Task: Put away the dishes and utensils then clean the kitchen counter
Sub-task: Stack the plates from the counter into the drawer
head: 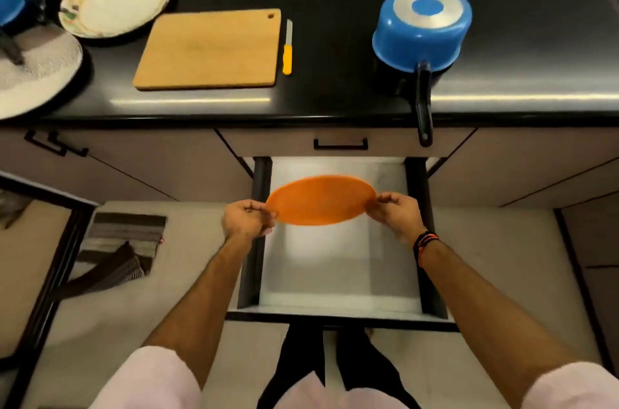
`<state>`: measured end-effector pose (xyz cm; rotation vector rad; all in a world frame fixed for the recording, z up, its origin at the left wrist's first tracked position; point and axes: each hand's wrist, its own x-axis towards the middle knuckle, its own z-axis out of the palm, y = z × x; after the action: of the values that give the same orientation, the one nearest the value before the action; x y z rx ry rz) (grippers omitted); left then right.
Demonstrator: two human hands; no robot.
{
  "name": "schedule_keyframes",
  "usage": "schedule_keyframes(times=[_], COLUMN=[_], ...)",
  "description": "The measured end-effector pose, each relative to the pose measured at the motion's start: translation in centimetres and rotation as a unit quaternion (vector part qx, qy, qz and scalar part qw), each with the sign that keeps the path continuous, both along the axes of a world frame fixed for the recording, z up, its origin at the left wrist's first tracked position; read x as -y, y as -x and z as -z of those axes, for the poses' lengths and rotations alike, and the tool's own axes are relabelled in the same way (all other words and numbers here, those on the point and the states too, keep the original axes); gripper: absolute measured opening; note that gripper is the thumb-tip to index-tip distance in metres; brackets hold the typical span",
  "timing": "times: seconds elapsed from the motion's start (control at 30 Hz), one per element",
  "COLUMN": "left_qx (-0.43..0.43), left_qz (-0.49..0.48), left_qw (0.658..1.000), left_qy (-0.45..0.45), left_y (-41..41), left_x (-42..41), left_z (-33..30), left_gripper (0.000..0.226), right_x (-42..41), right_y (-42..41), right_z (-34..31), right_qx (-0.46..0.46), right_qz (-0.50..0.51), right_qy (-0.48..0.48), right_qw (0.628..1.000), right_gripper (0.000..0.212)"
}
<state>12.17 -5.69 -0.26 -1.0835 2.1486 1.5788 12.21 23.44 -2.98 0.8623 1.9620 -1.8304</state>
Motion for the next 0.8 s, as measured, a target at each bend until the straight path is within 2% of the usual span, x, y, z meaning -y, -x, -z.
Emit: schedule_keyframes(times=[0.2, 0.3, 0.37, 0.43, 0.5, 0.6, 0.73, 0.8], left_qx=[0.019, 0.031, 0.038, 0.047, 0.063, 0.079, 0.101, 0.105], left_qz=[-0.053, -0.113, -0.126, -0.075, -0.038, -0.016, 0.029, 0.037], left_qw=[0.994, 0.981, 0.976, 0.986, 0.991, 0.993, 0.994, 0.994], left_qy=[-0.092, -0.152, -0.172, -0.138, -0.111, -0.085, -0.024, -0.004], left_y=[0.5, 0.9, 0.9, 0.8, 0.7, 0.8, 0.8, 0.9], left_x=[-1.1, -1.0, -1.2, -1.5, -2.0, -2.8, -3.8, -4.3], left_z=[6.3, 8.7, 10.0, 11.0, 11.5, 11.8, 13.2, 14.9], left_gripper=[0.022, 0.020, 0.014, 0.014, 0.018, 0.025, 0.036, 0.035], right_x=[-0.5, -1.1, -1.3, -1.5, -1.8, -2.2, -2.2, -2.0], right_y=[-0.8, -0.8, -0.9, -1.1, -1.4, -1.8, -2.2, -2.1], right_z=[5.0, 7.1, 8.2, 9.1, 9.9, 10.9, 13.0, 14.7], right_qx=[0.008, 0.028, 0.029, 0.020, 0.021, 0.042, 0.068, 0.090], right_qz=[0.057, 0.125, 0.161, 0.157, 0.131, 0.079, 0.061, 0.054], right_qy=[0.033, 0.086, 0.118, 0.122, 0.102, 0.055, -0.015, -0.056], right_qw=[0.998, 0.988, 0.980, 0.980, 0.986, 0.994, 0.996, 0.993], right_gripper=[0.020, 0.026, 0.022, 0.008, 0.007, 0.021, 0.052, 0.055])
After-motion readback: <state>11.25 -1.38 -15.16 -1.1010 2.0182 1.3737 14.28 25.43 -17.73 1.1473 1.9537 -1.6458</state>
